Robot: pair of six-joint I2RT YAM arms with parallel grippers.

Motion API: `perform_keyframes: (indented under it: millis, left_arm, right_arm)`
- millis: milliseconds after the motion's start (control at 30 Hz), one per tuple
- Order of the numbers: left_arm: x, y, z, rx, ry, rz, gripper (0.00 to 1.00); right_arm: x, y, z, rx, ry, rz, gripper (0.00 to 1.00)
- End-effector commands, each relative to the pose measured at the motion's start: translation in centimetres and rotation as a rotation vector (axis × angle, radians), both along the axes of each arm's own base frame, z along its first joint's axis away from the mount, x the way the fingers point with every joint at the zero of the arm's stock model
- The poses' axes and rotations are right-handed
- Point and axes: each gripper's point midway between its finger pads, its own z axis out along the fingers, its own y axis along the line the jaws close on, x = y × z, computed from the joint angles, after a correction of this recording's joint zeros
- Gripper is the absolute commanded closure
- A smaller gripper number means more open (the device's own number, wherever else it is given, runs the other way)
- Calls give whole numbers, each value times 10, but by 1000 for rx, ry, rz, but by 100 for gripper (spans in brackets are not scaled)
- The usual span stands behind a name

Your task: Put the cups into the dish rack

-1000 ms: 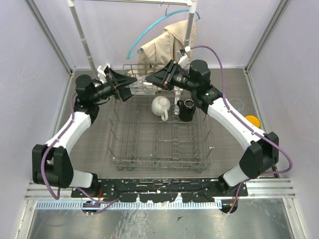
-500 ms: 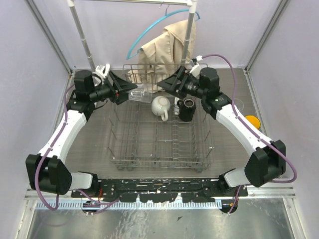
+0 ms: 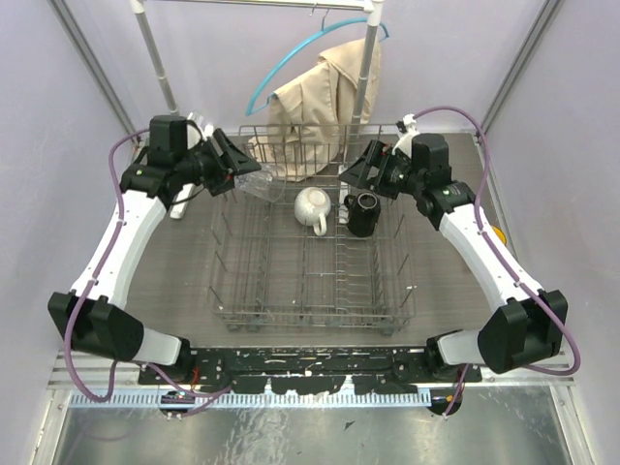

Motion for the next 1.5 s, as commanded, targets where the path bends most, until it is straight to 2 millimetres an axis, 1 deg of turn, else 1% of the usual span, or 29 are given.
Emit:
perform_keyframes:
  millis: [0, 133, 233, 433, 533, 667, 1000, 1067, 1300, 1467]
  left_arm:
    - [10, 9, -10, 220, 7, 18, 100]
    - [16, 4, -17, 401, 38, -20, 100]
    - [16, 3, -25, 503, 82, -34, 100]
    - [22, 21, -32, 648, 131, -1, 100]
    - [30, 24, -36, 703, 136, -7, 100]
    - [41, 26, -39, 741, 127, -5, 100]
    - [67, 12, -49, 772, 114, -31, 100]
    - [70, 10, -50, 777, 114, -37, 100]
    - [77, -2, -66, 781, 123, -70, 100]
    - [81, -6, -74, 784, 132, -78, 100]
  right_arm:
    - [2, -20, 22, -109, -118, -4, 9]
    - [7, -30, 13, -142, -109, -2, 8]
    - [9, -34, 9, -149, -103, -6, 8]
    - [9, -33, 4, -151, -98, 8, 8]
    - [9, -33, 3, -151, -99, 10, 8]
    - [9, -31, 1, -147, -99, 16, 8]
    - [11, -34, -4, -158, -96, 13, 8]
    - [11, -34, -5, -159, -93, 12, 8]
    - [14, -37, -10, -162, -83, 6, 8]
    - [15, -37, -12, -164, -78, 7, 8]
